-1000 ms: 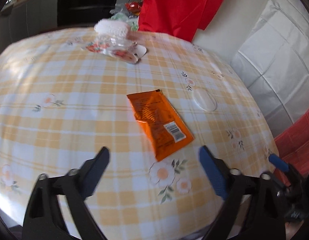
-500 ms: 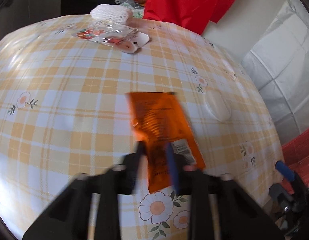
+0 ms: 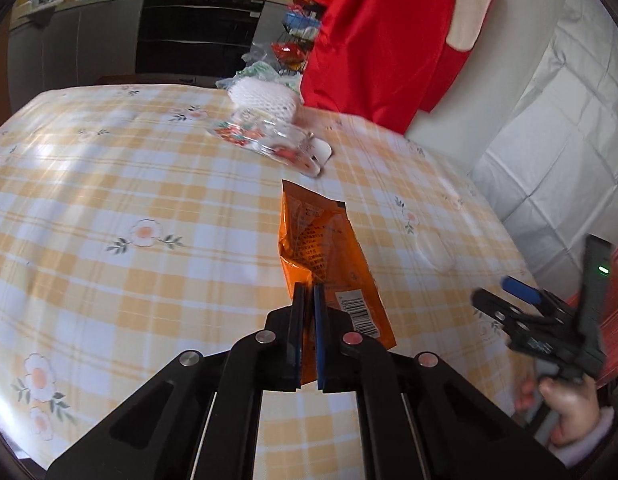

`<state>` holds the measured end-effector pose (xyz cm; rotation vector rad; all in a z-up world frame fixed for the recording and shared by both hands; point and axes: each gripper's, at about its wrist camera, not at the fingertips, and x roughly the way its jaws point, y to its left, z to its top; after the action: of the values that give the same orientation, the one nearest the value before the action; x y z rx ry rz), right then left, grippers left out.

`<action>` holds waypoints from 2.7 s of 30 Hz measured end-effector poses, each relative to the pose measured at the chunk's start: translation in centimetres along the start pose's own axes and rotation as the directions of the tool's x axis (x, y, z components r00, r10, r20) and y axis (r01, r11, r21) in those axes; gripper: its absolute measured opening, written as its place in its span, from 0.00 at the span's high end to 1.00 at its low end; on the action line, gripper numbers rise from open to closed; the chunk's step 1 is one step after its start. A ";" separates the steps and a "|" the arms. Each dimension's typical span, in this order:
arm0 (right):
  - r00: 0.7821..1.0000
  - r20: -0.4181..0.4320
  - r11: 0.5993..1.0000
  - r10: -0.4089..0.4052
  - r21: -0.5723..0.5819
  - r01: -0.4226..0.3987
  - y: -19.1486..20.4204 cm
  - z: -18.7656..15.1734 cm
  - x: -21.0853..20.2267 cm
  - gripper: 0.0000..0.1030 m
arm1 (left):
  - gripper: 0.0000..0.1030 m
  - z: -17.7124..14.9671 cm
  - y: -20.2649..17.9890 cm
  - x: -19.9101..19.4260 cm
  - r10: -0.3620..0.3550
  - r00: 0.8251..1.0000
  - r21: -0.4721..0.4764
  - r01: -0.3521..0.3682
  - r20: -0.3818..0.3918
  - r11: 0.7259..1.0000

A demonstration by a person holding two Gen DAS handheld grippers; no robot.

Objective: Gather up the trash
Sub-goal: 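Grasp the clear round plastic lid with the right gripper while the left gripper holds the sachet, then carry the sachet and lid over the bin and open both grippers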

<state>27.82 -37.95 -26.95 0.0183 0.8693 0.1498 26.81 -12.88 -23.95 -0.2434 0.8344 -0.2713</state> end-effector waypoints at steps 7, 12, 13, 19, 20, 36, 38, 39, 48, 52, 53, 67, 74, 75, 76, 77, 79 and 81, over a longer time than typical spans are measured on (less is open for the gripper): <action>0.996 -0.086 0.999 -0.027 -0.043 0.024 0.4 2.9 5.0 0.22 | 0.95 -0.6 3.6 -3.9 0.036 0.998 -0.006 -0.036 0.052 0.999; 0.992 -0.120 0.999 -0.034 0.037 0.039 -1.0 4.2 7.4 0.24 | 0.95 -0.8 5.6 -5.1 0.068 0.995 -0.018 -0.066 0.070 0.998; 0.991 -0.128 0.998 -0.044 0.030 0.048 -0.8 4.4 7.7 0.24 | 0.95 -0.8 5.8 -5.4 0.069 0.995 -0.015 -0.068 0.076 0.998; 0.985 -0.157 0.997 -0.075 -0.006 0.075 -0.1 4.8 8.5 0.35 | 0.95 -1.2 6.0 -6.7 0.057 0.994 0.001 -0.057 0.094 0.998; 0.985 -0.152 0.997 -0.078 -0.001 0.078 0.0 4.9 8.3 0.35 | 0.95 -1.3 5.9 -6.9 0.053 0.994 0.005 -0.054 0.095 0.999; 0.992 0.069 0.993 0.110 -0.037 -0.108 8.1 3.7 -5.3 0.35 | 0.95 -4.4 5.7 -13.3 0.006 0.992 0.014 -0.007 0.127 1.000; 0.986 0.088 0.989 0.141 -0.046 -0.138 9.8 3.0 -7.1 0.35 | 0.95 -4.8 5.8 -14.6 0.002 0.991 0.017 -0.005 0.134 1.000; 0.983 0.095 0.987 0.158 -0.047 -0.154 10.5 2.6 -7.9 0.35 | 0.95 -5.0 5.9 -15.2 0.000 0.991 0.018 -0.003 0.136 1.000; 0.952 0.167 0.966 0.255 -0.083 -0.244 16.9 -1.7 -15.2 0.35 | 0.95 -8.8 7.0 -21.5 -0.008 0.989 0.035 0.003 0.146 0.999; 0.931 0.220 0.956 0.293 -0.049 -0.289 18.5 -4.6 -17.7 0.35 | 0.95 -10.9 7.6 -23.1 0.007 0.993 0.046 -0.013 0.120 0.999; 0.927 0.224 0.954 0.300 -0.041 -0.298 18.7 -5.2 -18.1 0.35 | 0.95 -11.4 7.8 -23.4 0.011 0.994 0.049 -0.017 0.112 0.999; 0.932 0.173 0.948 0.319 -0.051 -0.315 21.9 -11.8 -20.6 0.35 | 0.95 -16.9 7.6 -25.1 0.079 0.994 0.114 -0.087 0.075 0.990; 0.934 0.155 0.947 0.322 -0.052 -0.318 21.8 -12.6 -20.6 0.35 | 0.95 -17.1 8.5 -24.5 0.120 0.991 0.108 -0.126 0.060 0.986; 0.934 0.154 0.947 0.323 -0.050 -0.319 21.8 -12.7 -20.5 0.35 | 0.95 -17.2 8.6 -24.2 0.119 0.992 0.110 -0.124 0.051 0.986; 0.934 0.151 0.946 0.325 -0.046 -0.322 21.7 -12.8 -20.3 0.35 | 0.95 -17.3 8.6 -23.9 0.118 0.992 0.113 -0.122 0.040 0.986; 0.934 0.148 0.945 0.326 -0.042 -0.324 21.7 -12.8 -20.1 0.35 | 0.94 -17.4 8.5 -23.7 0.118 0.993 0.116 -0.121 0.031 0.986; 0.934 0.138 0.944 0.329 -0.036 -0.327 21.6 -13.0 -19.7 0.35 | 0.93 -17.5 8.4 -23.2 0.118 0.993 0.119 -0.119 0.014 0.986; 0.936 0.123 0.944 0.329 -0.035 -0.327 21.7 -13.3 -19.2 0.35 | 0.77 -17.5 8.5 -23.0 0.116 0.993 0.118 -0.117 0.015 0.986</action>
<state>2.81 -19.76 -19.24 0.1597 0.7318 0.4638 0.03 0.79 -22.07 -0.0840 0.8183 -0.2089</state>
